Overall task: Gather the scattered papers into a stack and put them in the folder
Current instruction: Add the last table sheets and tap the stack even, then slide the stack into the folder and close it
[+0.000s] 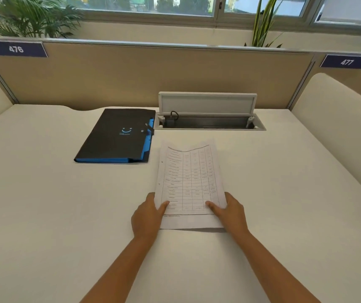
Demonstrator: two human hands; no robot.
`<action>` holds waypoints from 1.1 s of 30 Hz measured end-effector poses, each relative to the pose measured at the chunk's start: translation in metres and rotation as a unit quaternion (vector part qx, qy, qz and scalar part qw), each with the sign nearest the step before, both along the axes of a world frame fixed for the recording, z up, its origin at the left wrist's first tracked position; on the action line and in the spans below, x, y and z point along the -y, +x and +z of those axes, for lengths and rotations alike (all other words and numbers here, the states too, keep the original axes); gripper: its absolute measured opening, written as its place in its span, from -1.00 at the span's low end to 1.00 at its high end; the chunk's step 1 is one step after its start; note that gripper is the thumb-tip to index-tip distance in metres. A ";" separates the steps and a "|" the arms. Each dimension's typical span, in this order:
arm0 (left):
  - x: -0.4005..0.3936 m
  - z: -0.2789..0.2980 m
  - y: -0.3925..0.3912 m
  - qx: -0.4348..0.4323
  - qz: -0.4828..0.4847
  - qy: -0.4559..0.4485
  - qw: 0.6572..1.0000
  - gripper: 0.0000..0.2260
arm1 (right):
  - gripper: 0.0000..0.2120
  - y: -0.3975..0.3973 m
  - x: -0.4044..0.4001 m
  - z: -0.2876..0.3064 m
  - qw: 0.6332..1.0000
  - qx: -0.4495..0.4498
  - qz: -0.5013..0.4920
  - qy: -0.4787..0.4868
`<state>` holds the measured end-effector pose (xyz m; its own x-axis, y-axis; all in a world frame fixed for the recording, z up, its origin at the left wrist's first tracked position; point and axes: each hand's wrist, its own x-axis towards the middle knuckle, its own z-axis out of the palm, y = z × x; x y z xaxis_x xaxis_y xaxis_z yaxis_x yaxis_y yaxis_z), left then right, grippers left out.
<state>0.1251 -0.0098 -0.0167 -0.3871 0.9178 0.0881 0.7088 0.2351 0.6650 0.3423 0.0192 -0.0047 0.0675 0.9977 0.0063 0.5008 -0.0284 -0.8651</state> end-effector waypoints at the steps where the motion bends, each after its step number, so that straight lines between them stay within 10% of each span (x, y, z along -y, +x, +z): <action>1: -0.003 0.000 0.000 -0.025 0.002 -0.010 1.000 -0.52 | -0.60 0.000 -0.002 0.000 1.000 0.009 -0.004 -0.009; 13: -0.043 0.012 -0.065 -0.188 -0.044 0.000 0.981 -0.77 | -0.60 0.049 -0.031 0.003 0.994 0.059 -0.071 -0.054; 33: -0.100 0.017 -0.107 -0.311 -0.134 -0.171 0.925 -0.53 | -0.50 0.113 -0.067 0.014 0.975 0.066 -0.193 -0.086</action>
